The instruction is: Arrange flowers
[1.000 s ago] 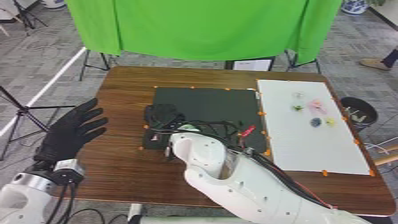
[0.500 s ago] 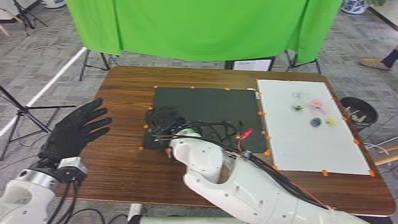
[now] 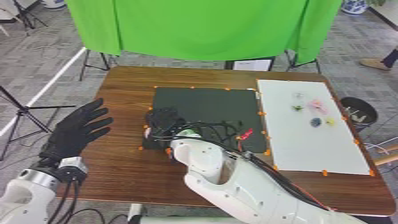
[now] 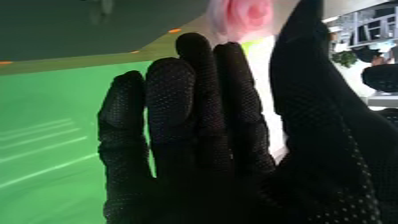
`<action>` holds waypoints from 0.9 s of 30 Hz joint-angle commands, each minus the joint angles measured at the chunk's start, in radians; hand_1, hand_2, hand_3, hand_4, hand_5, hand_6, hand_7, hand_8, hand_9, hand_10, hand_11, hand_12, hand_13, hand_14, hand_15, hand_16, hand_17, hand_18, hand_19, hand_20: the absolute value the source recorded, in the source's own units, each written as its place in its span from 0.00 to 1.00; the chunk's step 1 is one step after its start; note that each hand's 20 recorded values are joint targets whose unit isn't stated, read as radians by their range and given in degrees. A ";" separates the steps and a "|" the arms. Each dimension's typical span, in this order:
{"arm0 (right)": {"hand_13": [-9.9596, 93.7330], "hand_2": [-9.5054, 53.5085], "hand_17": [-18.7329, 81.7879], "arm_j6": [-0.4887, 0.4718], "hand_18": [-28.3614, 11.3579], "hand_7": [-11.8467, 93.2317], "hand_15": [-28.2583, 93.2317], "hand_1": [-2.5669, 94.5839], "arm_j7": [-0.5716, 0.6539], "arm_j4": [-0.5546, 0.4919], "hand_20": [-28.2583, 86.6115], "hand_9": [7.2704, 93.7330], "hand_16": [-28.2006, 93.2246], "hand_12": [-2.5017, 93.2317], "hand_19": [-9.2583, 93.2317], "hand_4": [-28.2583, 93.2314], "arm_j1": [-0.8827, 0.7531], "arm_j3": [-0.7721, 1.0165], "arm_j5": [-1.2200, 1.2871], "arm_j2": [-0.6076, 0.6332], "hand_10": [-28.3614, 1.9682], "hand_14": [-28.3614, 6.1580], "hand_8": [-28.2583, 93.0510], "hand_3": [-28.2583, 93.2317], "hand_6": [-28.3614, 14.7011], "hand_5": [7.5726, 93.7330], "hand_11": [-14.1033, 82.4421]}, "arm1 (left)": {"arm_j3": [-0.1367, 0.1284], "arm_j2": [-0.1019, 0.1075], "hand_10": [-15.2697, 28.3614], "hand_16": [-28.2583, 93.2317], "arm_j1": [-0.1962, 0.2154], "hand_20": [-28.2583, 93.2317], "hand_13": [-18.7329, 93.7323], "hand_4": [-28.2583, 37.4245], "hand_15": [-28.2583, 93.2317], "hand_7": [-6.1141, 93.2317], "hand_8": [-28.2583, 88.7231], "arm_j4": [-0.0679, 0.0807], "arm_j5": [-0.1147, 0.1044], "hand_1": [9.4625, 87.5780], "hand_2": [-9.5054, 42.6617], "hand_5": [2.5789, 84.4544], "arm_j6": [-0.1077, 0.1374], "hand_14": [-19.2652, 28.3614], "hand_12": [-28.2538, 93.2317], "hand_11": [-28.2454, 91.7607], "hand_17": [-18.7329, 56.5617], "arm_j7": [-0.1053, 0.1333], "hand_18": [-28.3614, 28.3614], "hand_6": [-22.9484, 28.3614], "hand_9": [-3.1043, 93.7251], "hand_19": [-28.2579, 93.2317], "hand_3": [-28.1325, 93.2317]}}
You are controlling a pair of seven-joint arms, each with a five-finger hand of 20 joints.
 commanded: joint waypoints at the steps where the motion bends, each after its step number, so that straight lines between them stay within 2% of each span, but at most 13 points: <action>1: 0.58 0.00 0.38 -0.061 0.18 0.41 0.87 0.35 0.035 -0.071 0.68 0.46 0.49 0.28 0.81 0.00 0.009 0.047 -0.038 0.019 0.54 0.57 0.10 0.96 0.55 0.41 0.46 | -0.028 -0.030 0.61 0.23 0.055 0.32 0.32 0.00 0.49 0.25 0.15 -0.017 0.000 0.19 0.15 0.30 0.003 0.74 0.38 0.40 0.11 0.015 0.86 0.53 0.27 0.55 0.81; 4: 0.53 0.00 0.36 -0.118 0.18 0.41 0.89 0.33 0.020 -0.147 0.68 0.37 0.48 0.30 0.81 0.00 0.001 0.114 0.028 0.053 0.50 0.52 0.11 0.97 0.51 0.35 0.50 | -0.047 -0.052 0.61 0.23 0.091 0.32 0.32 0.00 0.50 0.25 0.15 -0.033 0.003 0.19 0.15 0.30 0.015 0.74 0.38 0.40 0.11 0.031 0.86 0.53 0.27 0.55 0.81; 6: 0.50 0.00 0.35 -0.091 0.17 0.41 0.90 0.32 0.019 -0.195 0.68 0.32 0.47 0.31 0.80 0.00 0.002 0.147 0.058 0.108 0.46 0.50 0.12 0.97 0.50 0.32 0.52 | -0.052 -0.062 0.61 0.23 0.100 0.32 0.32 0.00 0.50 0.25 0.15 -0.036 0.003 0.19 0.15 0.30 0.015 0.74 0.38 0.40 0.11 0.037 0.86 0.53 0.27 0.55 0.81; 7: 0.50 0.00 0.35 -0.096 0.17 0.41 0.90 0.32 0.007 -0.217 0.68 0.32 0.47 0.31 0.80 0.00 -0.007 0.178 0.055 0.133 0.46 0.49 0.12 0.97 0.50 0.31 0.52 | -0.056 -0.067 0.61 0.23 0.106 0.32 0.32 0.00 0.50 0.25 0.15 -0.038 0.004 0.19 0.15 0.30 0.014 0.74 0.38 0.40 0.11 0.032 0.86 0.53 0.27 0.55 0.81; 8: 0.49 0.00 0.34 -0.080 0.17 0.41 0.90 0.32 0.012 -0.238 0.68 0.32 0.47 0.31 0.80 0.00 -0.009 0.197 0.066 0.172 0.46 0.48 0.12 0.97 0.50 0.31 0.52 | -0.055 -0.069 0.61 0.23 0.103 0.32 0.32 0.00 0.50 0.25 0.15 -0.035 0.003 0.19 0.15 0.30 0.009 0.74 0.38 0.40 0.11 0.031 0.86 0.53 0.27 0.55 0.81; 12: 0.47 0.00 0.34 -0.044 0.17 0.42 0.87 0.32 0.033 -0.294 0.68 0.31 0.45 0.30 0.80 0.00 -0.043 0.303 0.105 0.327 0.45 0.48 0.11 0.98 0.54 0.29 0.48 | -0.065 -0.087 0.61 0.23 0.125 0.32 0.32 0.00 0.50 0.25 0.15 -0.044 0.005 0.19 0.15 0.30 0.013 0.74 0.38 0.40 0.11 0.038 0.86 0.53 0.27 0.55 0.81; 15: 0.45 0.00 0.34 -0.029 0.17 0.42 0.84 0.31 0.056 -0.306 0.67 0.31 0.43 0.28 0.79 0.00 -0.091 0.389 0.119 0.439 0.44 0.48 0.11 0.98 0.57 0.27 0.42 | -0.070 -0.095 0.61 0.23 0.139 0.32 0.32 0.00 0.50 0.25 0.15 -0.047 0.006 0.19 0.15 0.30 0.019 0.74 0.38 0.40 0.11 0.043 0.86 0.53 0.27 0.55 0.81; 19: 0.45 0.00 0.34 -0.013 0.18 0.41 0.84 0.31 0.102 -0.302 0.67 0.31 0.42 0.28 0.79 0.00 -0.177 0.497 0.137 0.559 0.44 0.49 0.11 0.98 0.57 0.27 0.39 | -0.072 -0.100 0.61 0.23 0.146 0.32 0.32 0.00 0.50 0.25 0.15 -0.049 0.006 0.19 0.15 0.30 0.024 0.74 0.38 0.40 0.11 0.047 0.86 0.53 0.27 0.55 0.81; 24: 0.50 0.00 0.35 0.027 0.19 0.42 0.82 0.31 0.150 -0.285 0.67 0.36 0.41 0.27 0.80 0.00 -0.311 0.616 0.103 0.639 0.45 0.51 0.11 0.97 0.55 0.29 0.39 | -0.072 -0.104 0.61 0.23 0.148 0.32 0.32 0.00 0.50 0.25 0.15 -0.050 0.007 0.19 0.15 0.30 0.021 0.74 0.38 0.40 0.12 0.042 0.86 0.53 0.27 0.55 0.81; 27: 0.52 0.00 0.36 -0.019 0.19 0.42 0.83 0.31 0.195 -0.297 0.67 0.39 0.41 0.27 0.80 0.00 -0.389 0.701 0.138 0.665 0.49 0.52 0.11 0.97 0.55 0.32 0.41 | -0.071 -0.106 0.61 0.23 0.147 0.32 0.32 0.00 0.50 0.25 0.15 -0.048 0.006 0.19 0.15 0.30 0.017 0.74 0.38 0.40 0.12 0.037 0.86 0.53 0.27 0.55 0.81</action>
